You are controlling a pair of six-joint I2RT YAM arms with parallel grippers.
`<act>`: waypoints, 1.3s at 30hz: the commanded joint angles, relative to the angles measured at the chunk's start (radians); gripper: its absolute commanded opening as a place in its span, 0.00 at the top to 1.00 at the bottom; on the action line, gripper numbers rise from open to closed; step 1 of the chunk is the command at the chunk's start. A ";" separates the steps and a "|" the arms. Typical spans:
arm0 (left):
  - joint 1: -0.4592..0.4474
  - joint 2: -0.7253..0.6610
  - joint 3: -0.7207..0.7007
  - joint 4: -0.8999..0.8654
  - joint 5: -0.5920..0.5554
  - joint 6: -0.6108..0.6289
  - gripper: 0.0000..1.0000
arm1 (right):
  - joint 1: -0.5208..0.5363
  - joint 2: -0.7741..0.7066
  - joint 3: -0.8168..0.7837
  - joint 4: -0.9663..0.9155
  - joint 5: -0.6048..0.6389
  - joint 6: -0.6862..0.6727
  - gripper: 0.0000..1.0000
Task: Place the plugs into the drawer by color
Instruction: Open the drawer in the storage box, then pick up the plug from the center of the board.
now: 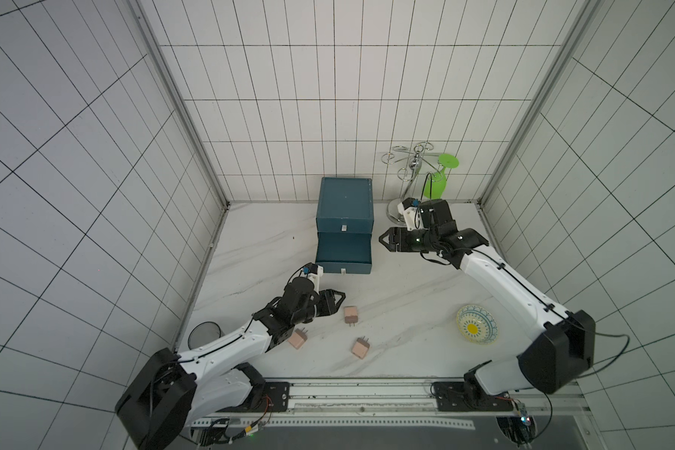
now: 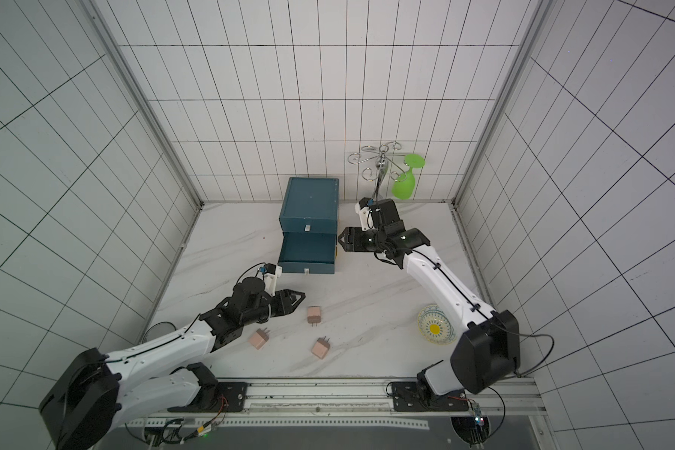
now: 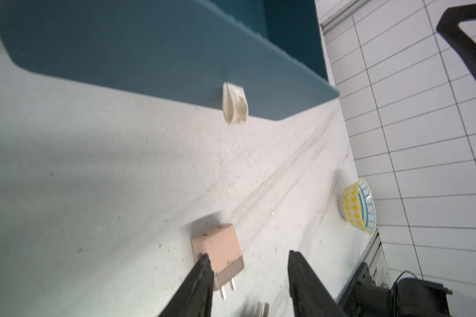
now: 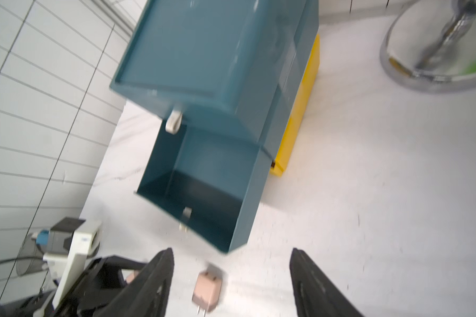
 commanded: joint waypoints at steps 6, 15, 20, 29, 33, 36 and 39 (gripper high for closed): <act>-0.057 -0.213 0.049 -0.465 -0.091 0.073 0.51 | 0.384 -0.153 -0.321 -0.064 0.226 0.214 0.28; -0.058 -0.259 -0.035 -0.409 -0.093 0.101 0.50 | 0.743 -0.013 -0.373 -0.031 0.417 0.409 0.22; -0.099 -0.238 -0.008 -0.486 -0.232 0.103 0.49 | 0.801 0.087 -0.372 0.027 0.431 0.467 0.22; -0.104 -0.211 0.011 -0.473 -0.201 0.109 0.46 | 0.830 0.178 -0.398 0.104 0.429 0.539 0.19; -0.105 -0.192 0.032 -0.484 -0.163 0.118 0.46 | 0.830 0.215 -0.412 0.193 0.417 0.541 0.21; -0.105 -0.174 0.040 -0.503 -0.155 0.128 0.46 | 0.830 0.248 -0.399 0.200 0.433 0.541 0.22; -0.105 -0.164 0.029 -0.498 -0.164 0.124 0.46 | 0.826 0.279 -0.374 0.149 0.477 0.539 0.24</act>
